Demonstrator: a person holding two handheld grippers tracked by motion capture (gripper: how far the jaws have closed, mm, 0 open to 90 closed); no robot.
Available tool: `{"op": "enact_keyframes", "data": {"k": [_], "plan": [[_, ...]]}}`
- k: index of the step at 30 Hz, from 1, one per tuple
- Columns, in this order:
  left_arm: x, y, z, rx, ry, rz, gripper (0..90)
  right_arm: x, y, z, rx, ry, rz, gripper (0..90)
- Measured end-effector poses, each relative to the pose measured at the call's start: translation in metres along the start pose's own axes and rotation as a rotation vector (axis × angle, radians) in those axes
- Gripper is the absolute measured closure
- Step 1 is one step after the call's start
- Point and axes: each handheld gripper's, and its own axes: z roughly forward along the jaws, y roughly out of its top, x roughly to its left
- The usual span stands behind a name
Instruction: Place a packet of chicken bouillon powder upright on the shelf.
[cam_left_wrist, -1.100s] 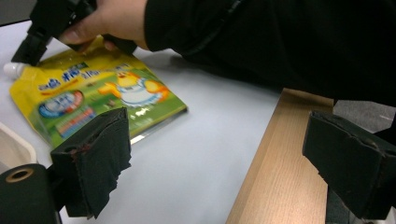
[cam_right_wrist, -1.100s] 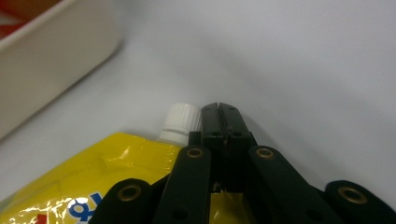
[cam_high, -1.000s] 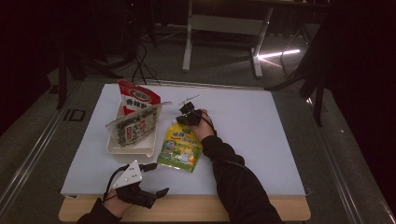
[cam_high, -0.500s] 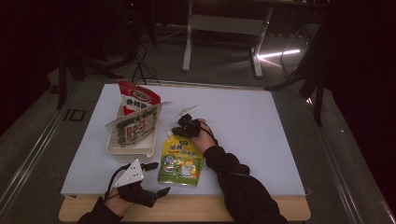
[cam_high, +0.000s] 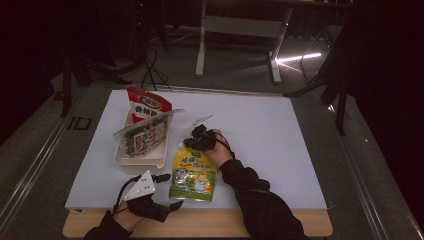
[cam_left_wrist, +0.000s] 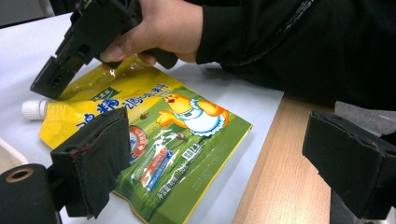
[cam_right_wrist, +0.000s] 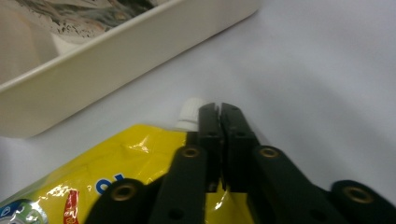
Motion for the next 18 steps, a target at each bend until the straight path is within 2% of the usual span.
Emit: {"op": "enact_keyframes", "data": {"k": [4,6,13,18], "plan": [[0.000,-0.001,0.001,0.004,-0.001,0.006,9.1,0.000,0.002,-0.018,-0.028,-0.020,-0.007,80.3],[0.001,-0.001,0.001,0.004,-0.001,0.004,9.1,0.001,0.001,-0.028,-0.029,-0.022,-0.021,76.9],[0.001,-0.001,0.002,0.012,0.001,0.006,9.1,0.003,-0.009,-0.070,-0.020,-0.075,-0.063,66.1],[0.001,-0.002,0.003,0.013,-0.001,0.004,9.1,-0.002,-0.022,-0.096,-0.012,-0.084,-0.036,58.4]]}}
